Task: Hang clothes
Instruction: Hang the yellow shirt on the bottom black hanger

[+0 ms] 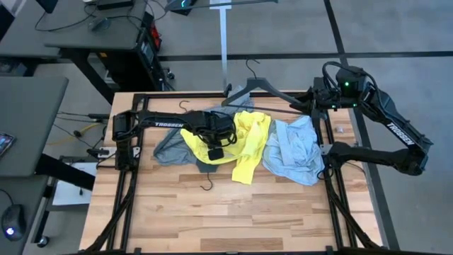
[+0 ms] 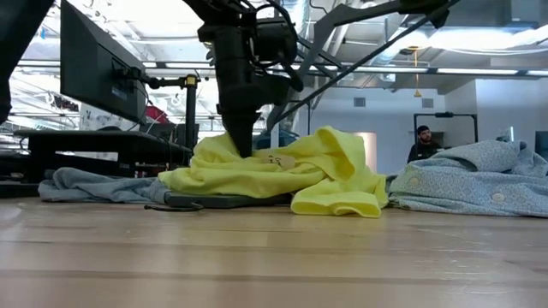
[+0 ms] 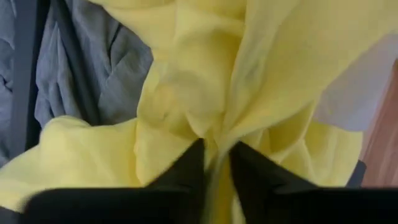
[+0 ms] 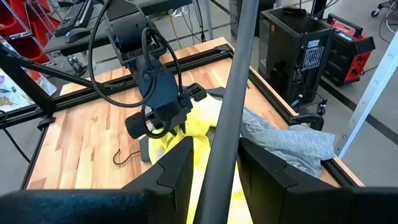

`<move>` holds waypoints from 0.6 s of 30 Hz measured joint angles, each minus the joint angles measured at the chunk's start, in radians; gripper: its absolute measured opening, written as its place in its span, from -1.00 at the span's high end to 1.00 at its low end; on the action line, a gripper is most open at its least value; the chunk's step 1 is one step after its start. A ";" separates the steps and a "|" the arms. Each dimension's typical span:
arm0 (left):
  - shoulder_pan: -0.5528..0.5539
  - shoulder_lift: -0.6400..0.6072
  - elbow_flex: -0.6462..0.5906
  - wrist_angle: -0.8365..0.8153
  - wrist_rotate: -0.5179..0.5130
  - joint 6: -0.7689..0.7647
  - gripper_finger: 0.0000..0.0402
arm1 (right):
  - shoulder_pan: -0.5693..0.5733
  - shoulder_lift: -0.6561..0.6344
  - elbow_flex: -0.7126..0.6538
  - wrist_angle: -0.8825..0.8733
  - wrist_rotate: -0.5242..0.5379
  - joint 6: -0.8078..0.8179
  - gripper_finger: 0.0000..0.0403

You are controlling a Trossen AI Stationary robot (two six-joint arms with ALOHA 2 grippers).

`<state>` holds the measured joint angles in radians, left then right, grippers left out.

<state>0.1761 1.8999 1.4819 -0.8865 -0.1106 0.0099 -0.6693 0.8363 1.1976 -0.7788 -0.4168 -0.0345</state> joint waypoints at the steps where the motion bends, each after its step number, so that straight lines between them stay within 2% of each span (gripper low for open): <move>1: 0.000 0.000 0.003 -0.017 0.000 -0.004 0.95 | 0.000 -0.003 0.007 -0.008 0.000 0.000 0.48; 10: 0.019 -0.011 0.170 -0.242 -0.004 -0.043 1.00 | 0.000 -0.007 0.258 -0.158 0.001 0.013 0.48; 18: 0.099 -0.011 0.323 -0.337 0.012 -0.051 1.00 | 0.000 -0.016 0.392 -0.446 0.004 0.088 0.48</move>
<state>0.2751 1.8893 1.8051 -1.2232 -0.0987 -0.0410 -0.6693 0.8204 1.5896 -1.2249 -0.4125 0.0539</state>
